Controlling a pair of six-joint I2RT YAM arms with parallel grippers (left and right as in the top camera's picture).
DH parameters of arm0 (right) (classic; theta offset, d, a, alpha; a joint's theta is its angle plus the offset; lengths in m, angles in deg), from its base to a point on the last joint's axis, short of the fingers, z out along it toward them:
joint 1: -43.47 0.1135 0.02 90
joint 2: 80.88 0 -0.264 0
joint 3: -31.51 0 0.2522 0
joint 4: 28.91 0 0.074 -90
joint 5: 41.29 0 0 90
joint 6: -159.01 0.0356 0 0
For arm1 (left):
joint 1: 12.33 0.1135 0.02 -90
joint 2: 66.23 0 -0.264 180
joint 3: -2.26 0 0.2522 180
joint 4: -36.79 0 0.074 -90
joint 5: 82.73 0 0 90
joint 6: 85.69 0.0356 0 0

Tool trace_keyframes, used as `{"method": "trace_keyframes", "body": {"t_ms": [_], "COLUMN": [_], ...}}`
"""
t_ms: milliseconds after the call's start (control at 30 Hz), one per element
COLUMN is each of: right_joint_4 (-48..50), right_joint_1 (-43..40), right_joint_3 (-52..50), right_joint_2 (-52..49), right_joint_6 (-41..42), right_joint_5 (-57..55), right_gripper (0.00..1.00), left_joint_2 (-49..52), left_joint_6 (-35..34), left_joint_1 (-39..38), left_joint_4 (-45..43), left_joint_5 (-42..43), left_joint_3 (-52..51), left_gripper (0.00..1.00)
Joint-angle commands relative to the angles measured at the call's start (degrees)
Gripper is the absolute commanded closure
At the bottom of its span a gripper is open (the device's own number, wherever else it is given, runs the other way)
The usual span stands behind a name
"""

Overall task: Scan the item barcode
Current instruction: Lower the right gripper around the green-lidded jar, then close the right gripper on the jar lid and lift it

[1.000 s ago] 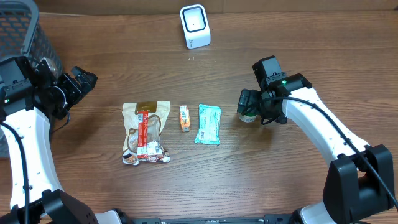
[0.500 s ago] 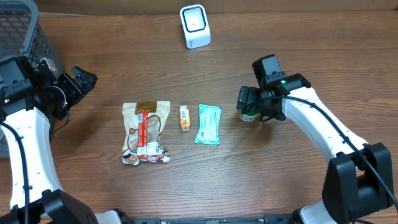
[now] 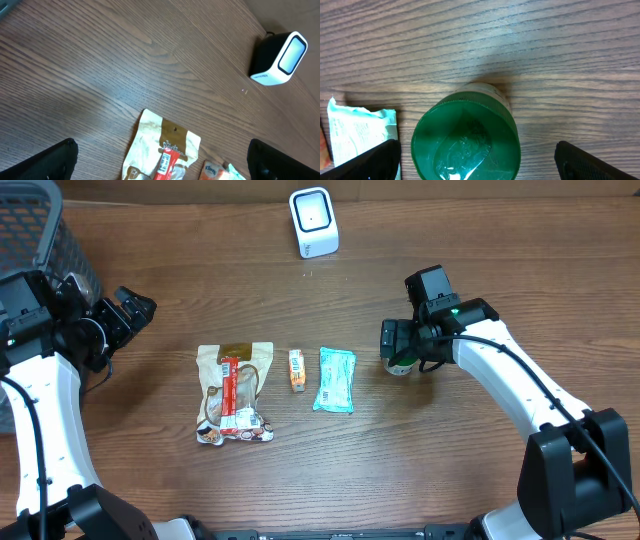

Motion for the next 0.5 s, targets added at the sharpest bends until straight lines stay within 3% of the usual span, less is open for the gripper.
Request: {"method": "trace_keyframes", "body": {"t_ms": [0, 267, 467], "right_joint_4": [0.2, 0.8, -0.5], "right_joint_1": [0.2, 0.2, 0.2], "right_joint_3": [1.1, 1.1, 1.1], "right_joint_2": [-1.5, -5.7, -5.7], "right_joint_6": [-1.7, 0.3, 0.3], "right_joint_5": [-0.3, 0.3, 0.8], "right_gripper": [0.00, 0.00, 0.11], "left_joint_2": [-1.0, -1.0, -1.0], "left_joint_6": [-0.3, -0.3, -0.3], "left_joint_1": [0.1, 0.1, 0.1], "left_joint_4": [-0.1, -0.1, -0.1], "left_joint_5": [-0.4, -0.4, -0.4], "left_joint_3": [0.4, 0.4, 0.4], "left_gripper": [0.01, 0.00, 0.00]}}
